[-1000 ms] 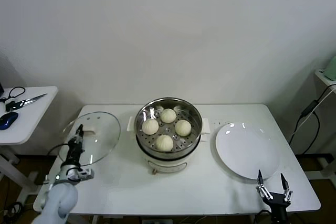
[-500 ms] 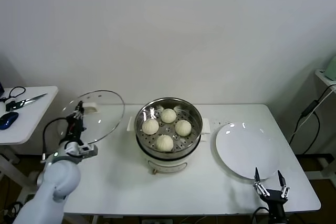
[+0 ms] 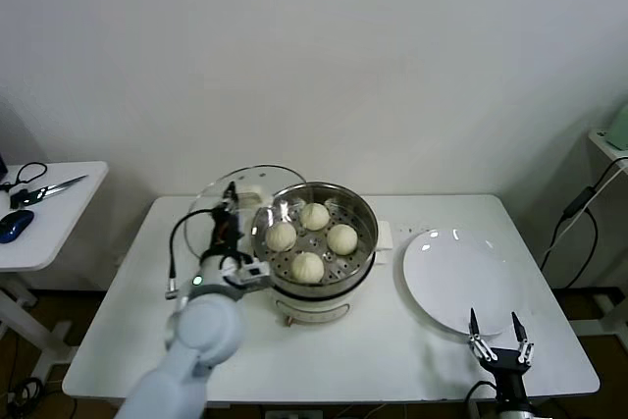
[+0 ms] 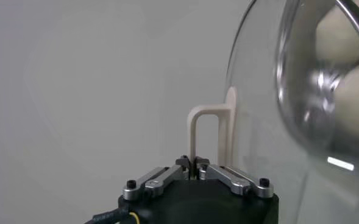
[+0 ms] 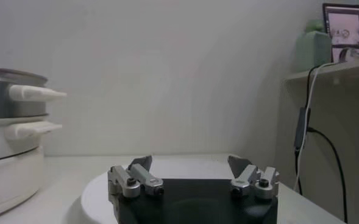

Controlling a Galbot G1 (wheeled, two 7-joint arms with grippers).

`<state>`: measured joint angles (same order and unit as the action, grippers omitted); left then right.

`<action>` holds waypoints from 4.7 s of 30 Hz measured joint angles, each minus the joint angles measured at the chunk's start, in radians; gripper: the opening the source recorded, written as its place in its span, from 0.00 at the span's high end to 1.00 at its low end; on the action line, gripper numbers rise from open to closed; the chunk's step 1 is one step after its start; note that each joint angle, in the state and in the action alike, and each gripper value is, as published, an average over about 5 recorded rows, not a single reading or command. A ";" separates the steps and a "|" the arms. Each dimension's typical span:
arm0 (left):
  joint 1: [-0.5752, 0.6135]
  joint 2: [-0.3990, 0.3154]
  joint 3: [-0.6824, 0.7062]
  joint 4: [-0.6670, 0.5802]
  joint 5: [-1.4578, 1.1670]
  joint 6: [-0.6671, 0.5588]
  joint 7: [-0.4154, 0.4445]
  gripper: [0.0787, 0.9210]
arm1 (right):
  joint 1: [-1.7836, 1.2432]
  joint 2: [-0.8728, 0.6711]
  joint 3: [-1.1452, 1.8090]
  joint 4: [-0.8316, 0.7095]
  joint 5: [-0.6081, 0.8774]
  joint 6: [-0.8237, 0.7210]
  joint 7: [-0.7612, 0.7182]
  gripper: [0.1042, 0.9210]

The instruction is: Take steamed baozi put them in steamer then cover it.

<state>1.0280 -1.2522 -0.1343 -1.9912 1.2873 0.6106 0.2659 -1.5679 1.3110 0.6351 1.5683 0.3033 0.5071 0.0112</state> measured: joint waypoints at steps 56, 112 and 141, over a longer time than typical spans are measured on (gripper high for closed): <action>-0.019 -0.357 0.178 0.292 0.426 0.064 -0.037 0.93 | 0.000 0.009 -0.016 -0.040 -0.002 0.041 0.017 0.12; 0.258 -0.231 -0.115 -0.118 -0.539 -0.203 -0.273 0.12 | -0.004 -0.002 -0.040 0.009 0.008 0.027 0.036 0.12; 0.600 -0.079 -0.470 0.102 -1.395 -0.774 -0.312 0.12 | -0.013 -0.019 -0.053 0.013 0.009 0.021 0.013 0.12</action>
<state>1.6282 -1.3315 -0.6043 -1.8895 -0.1080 -0.1634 -0.0457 -1.5808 1.2918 0.5822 1.5809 0.3119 0.5276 0.0246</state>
